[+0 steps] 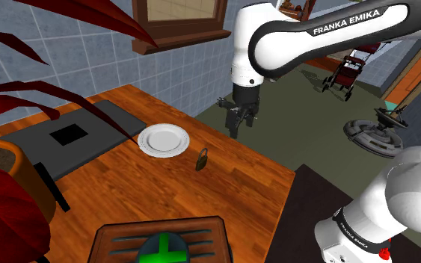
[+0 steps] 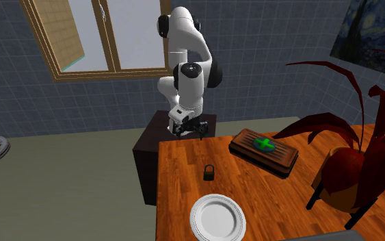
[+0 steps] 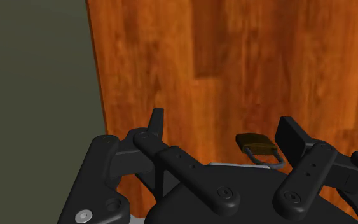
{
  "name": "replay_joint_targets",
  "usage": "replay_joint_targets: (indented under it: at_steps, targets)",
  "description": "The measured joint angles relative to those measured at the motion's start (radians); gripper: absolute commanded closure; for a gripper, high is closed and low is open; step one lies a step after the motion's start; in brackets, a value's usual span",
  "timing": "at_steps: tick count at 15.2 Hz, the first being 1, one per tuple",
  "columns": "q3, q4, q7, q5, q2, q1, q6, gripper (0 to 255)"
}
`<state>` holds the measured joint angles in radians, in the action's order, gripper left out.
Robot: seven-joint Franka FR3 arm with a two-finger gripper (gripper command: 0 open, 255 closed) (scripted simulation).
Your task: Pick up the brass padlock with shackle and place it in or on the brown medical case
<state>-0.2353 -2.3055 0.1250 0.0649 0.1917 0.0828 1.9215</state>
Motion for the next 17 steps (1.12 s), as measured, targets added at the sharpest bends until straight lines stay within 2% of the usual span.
replay_joint_targets:
  at_steps: [6,11,17]
  targets:
    - [-0.037,0.112,0.072,0.003,-0.231,0.025,0.102,0]
    - [-0.053,0.236,0.126,-0.007,-0.416,0.055,0.149,0]
    - [-0.050,0.219,0.129,-0.016,-0.469,0.060,0.216,0]
